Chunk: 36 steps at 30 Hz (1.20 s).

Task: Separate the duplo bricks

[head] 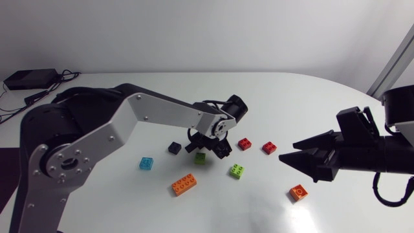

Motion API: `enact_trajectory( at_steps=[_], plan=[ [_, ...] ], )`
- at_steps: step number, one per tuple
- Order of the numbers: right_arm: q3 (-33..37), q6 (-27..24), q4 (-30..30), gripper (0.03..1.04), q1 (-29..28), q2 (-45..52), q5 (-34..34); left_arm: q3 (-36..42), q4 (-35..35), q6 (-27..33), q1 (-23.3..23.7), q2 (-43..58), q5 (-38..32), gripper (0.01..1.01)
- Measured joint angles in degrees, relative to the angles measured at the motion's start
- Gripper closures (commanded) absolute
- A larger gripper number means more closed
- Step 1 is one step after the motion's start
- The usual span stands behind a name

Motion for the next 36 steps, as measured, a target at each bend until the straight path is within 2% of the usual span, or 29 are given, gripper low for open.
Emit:
enact_trajectory(
  at_steps=[6, 9, 14, 21, 25, 28, 36],
  plan=[
    [-1.31, -0.44, 0.83, 0.08, 0.04, -1.44, 1.75, 0.0, 0.02, 0.22, 0.0, 0.37, -0.46, 0.544],
    [-1.92, -1.53, 1.6, 0.08, 0.68, -2.97, 5.75, 0.0, 0.02, 0.22, -0.02, 0.37, -0.44, 0.372],
    [-2.4, -3.1, 2.16, 0.08, 2.36, -4.42, 10.95, 0.0, 0.02, 0.2, -0.07, 0.37, -0.46, 0.256],
    [-3.15, -5.07, 2.6, 0.08, 2.67, -2.84, 15.98, 0.15, 0.0, 0.17, -0.44, 0.35, -0.2, 0.167],
    [-3.32, -6.6, 2.86, 0.08, 2.67, 0.13, 17.55, 2.25, -0.04, -1.73, -0.31, 0.04, 4.35, 0.152],
    [-3.37, -6.86, 2.97, 0.08, 2.67, 2.38, 18.51, 4.15, -0.5, -5.42, 0.02, -1.29, 9.7, 0.141],
    [-3.37, -6.82, 2.67, 0.15, 2.64, 8.28, 24.9, 6.1, -3.63, -21.84, 2.4, -10.29, 22.75, 0.139]
  ],
)
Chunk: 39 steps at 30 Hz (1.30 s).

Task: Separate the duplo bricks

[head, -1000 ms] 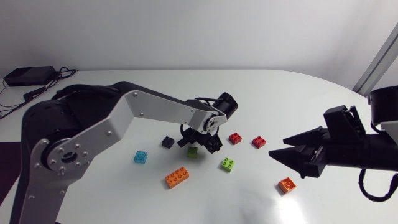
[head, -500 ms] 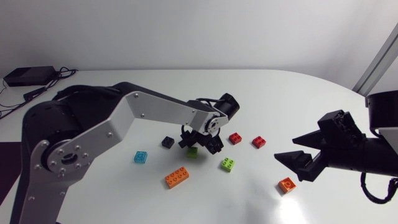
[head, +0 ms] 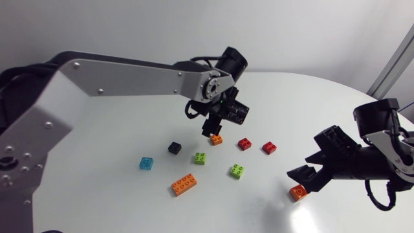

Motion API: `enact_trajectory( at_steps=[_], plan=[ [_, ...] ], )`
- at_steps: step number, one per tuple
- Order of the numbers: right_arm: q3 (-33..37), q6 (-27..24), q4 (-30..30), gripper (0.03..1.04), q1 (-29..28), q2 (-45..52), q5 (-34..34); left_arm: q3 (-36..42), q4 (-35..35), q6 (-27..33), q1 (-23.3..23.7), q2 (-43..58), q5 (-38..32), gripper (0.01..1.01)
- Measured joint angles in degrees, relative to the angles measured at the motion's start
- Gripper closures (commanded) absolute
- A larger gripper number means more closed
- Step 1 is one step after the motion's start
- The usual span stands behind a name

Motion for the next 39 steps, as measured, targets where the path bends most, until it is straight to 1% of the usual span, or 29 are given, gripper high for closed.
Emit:
enact_trajectory(
  at_steps=[5, 8, 12, 14, 20, 23, 28, 31, 33, 39],
  plan=[
    [-0.15, 0.04, -0.11, 0.17, 0.0, 2.12, 2.6, 0.0, -0.33, -9.73, 0.31, -3.72, 6.21, 0.139],
    [-1.27, 0.02, -0.11, 0.19, 0.0, 3.17, 3.41, -0.04, -1.14, -16.04, 0.31, -5.31, 10.88, 0.139],
    [-3.06, 0.07, -0.13, 0.19, 0.0, 4.5, 4.5, -1.73, -1.38, -23.56, 0.28, -8.04, 15.63, 0.139],
    [-3.5, 0.22, -0.15, 0.19, 0.0, 5.27, 4.87, -2.93, -1.49, -26.51, 0.28, -9.33, 17.53, 0.141],
    [-3.54, 0.68, -0.13, 0.29, 0.44, 6.93, 6.6, -8.0, -1.25, -34.14, 0.28, -13.11, 23.54, 0.141],
    [-3.54, 0.83, -0.09, 0.31, 0.55, 8.35, 7.21, -11.45, 0.96, -36.2, 0.24, -14.49, 24.59, 0.141],
    [-3.54, 1.36, 0.59, 0.34, 1.18, 11.13, 8.04, -15.19, 2.69, -38.36, 0.24, -15.41, 25.75, 0.141],
    [-3.54, 1.77, 0.72, 0.49, 1.57, 12.66, 8.09, -16.02, 3.21, -38.53, 0.24, -15.63, 26.01, 0.141],
    [-3.52, 2.03, 0.74, 0.56, 1.66, 12.94, 8.11, -16.48, 3.72, -38.6, 0.26, -16.06, 26.16, 0.141],
    [-3.37, 2.6, 0.81, 0.64, 2.4, 12.92, 8.07, -18.21, 5.44, -38.99, 0.44, -17.59, 26.45, 0.141]
  ],
)
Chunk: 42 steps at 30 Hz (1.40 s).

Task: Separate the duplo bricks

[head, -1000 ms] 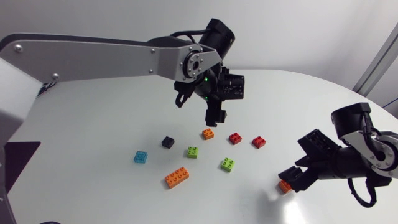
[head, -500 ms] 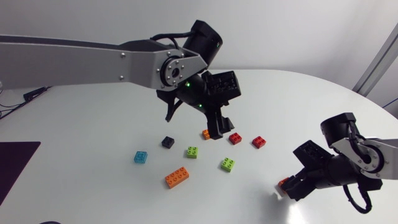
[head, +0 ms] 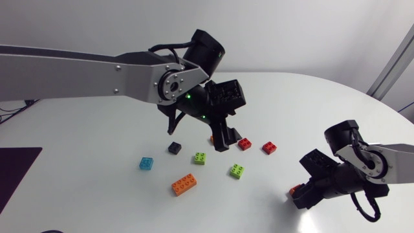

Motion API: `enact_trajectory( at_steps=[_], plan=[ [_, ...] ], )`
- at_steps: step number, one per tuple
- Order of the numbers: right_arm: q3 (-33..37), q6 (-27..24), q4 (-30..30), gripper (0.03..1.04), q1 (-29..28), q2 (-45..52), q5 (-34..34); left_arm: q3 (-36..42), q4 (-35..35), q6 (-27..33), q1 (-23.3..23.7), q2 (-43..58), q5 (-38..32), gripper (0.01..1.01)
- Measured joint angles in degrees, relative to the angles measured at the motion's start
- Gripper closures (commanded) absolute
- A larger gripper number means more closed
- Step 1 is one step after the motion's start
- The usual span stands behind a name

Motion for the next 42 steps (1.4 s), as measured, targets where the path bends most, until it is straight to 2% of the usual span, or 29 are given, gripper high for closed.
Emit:
enact_trajectory(
  at_steps=[6, 12, 21, 28, 35, 42],
  plan=[
    [1.79, 0.92, -0.48, 0.68, 0.26, -0.07, -1.99, -3.21, 3.23, -1.25, 0.52, -1.53, 0.46, 0.143],
    [5.57, 1.31, -3.78, 0.68, -1.09, -0.59, -8.55, -6.54, 6.12, -1.46, 0.57, -2.95, 0.63, 0.144],
    [17.33, 1.55, -12.57, 0.68, -10.49, 2.32, -33.48, -12.0, 15.39, -3.02, 0.09, -4.92, 0.81, 0.144],
    [22.64, 4.15, -14.97, 0.68, -12.61, 7.26, -45.86, -15.34, 22.27, -5.18, -2.78, -5.29, 0.83, 0.146],
    [25.22, 6.27, -14.95, 0.68, -12.28, 8.48, -50.36, -15.21, 24.44, -7.19, -4.74, -5.09, 0.83, 0.148],
    [25.86, 11.37, -9.73, 0.68, -9.09, 8.48, -51.36, -13.7, 26.77, -9.25, -5.57, -3.15, 0.81, 0.151]
  ],
)
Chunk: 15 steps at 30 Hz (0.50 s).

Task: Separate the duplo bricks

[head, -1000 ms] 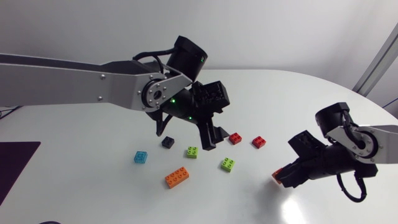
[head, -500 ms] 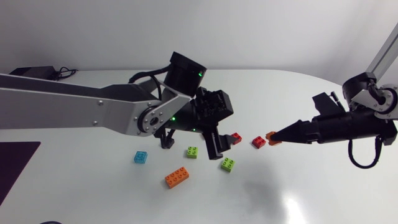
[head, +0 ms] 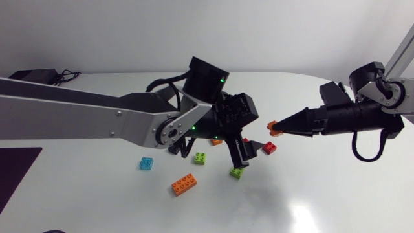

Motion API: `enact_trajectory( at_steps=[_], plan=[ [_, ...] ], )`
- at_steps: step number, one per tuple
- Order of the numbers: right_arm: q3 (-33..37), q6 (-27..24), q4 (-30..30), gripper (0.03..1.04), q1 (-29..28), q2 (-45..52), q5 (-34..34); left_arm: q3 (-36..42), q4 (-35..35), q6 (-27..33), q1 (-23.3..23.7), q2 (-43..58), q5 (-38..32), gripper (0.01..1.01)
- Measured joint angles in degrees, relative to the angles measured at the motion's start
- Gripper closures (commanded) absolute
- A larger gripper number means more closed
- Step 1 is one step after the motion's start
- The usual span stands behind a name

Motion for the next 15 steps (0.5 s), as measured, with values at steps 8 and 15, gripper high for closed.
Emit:
enact_trajectory(
  at_steps=[8, 15],
  plan=[
    [0.0, 5.68, 5.01, 0.68, 5.09, 0.0, 0.07, 1.86, 1.33, -1.7, -0.39, 2.08, -0.13, 0.17],
    [0.0, 7.34, 6.47, 0.68, 6.38, 0.0, 0.09, 3.13, 2.97, -2.3, -0.37, 2.38, -1.09, 0.266]
  ],
)
